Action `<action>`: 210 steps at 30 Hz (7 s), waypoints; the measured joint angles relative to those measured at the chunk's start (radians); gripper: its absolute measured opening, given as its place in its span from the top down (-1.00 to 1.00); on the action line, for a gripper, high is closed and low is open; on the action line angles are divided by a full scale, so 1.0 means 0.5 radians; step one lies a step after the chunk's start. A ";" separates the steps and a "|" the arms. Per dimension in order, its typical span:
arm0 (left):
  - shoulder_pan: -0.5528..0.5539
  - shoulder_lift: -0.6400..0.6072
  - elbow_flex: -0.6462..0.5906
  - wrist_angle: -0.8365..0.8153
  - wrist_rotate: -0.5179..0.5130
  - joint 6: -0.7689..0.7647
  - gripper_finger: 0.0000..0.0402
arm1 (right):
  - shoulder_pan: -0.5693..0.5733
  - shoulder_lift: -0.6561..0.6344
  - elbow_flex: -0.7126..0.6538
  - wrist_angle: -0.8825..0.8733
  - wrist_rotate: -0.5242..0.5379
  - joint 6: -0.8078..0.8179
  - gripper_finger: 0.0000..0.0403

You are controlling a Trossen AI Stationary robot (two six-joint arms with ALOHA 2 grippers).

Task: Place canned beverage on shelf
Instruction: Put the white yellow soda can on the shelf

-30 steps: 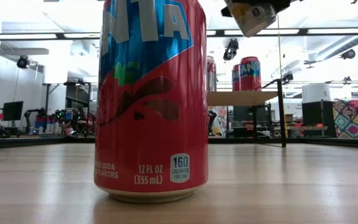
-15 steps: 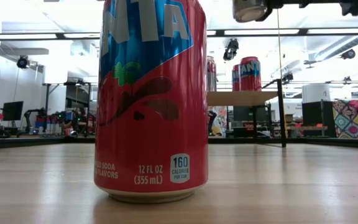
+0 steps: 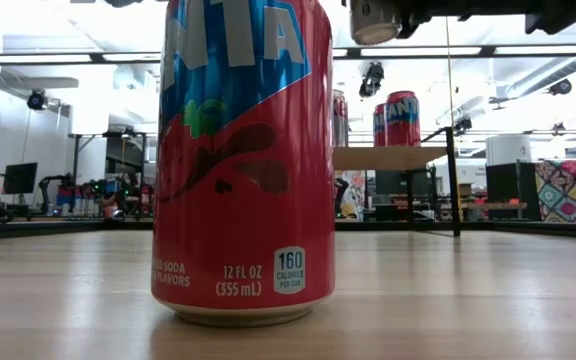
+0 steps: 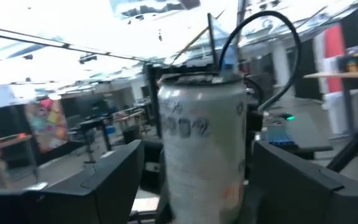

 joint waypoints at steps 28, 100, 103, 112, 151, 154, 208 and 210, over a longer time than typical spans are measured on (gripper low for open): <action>0.143 0.345 0.303 0.001 0.152 -0.076 -0.13 | -0.020 0.018 -0.001 -0.004 0.090 -0.046 -0.32; 0.163 0.443 0.182 0.015 -0.267 -0.176 -0.69 | -0.099 -0.152 0.195 -0.356 0.480 0.091 -0.19; 0.163 0.377 0.182 -0.126 -0.319 -0.167 -0.72 | -0.120 -0.231 0.195 -0.393 0.571 0.061 -0.19; 0.152 0.153 0.155 -0.457 -0.473 -0.029 -0.73 | -0.333 -0.392 0.195 -0.565 0.530 0.164 -0.19; 0.152 -0.912 -0.568 -0.354 -0.578 0.002 -0.65 | -0.846 0.057 0.195 -0.302 0.512 0.440 -0.19; 0.152 -0.906 -0.565 -0.355 -0.579 0.002 -0.65 | -0.846 0.057 0.195 -0.301 0.517 0.418 -0.19; 0.152 -0.858 -0.549 -0.341 -0.578 -0.051 -0.65 | -0.876 0.062 0.195 -0.358 0.608 0.448 -0.19; 0.152 -0.858 -0.549 -0.341 -0.579 -0.051 -0.65 | -0.876 0.062 0.195 -0.361 0.608 0.448 -0.19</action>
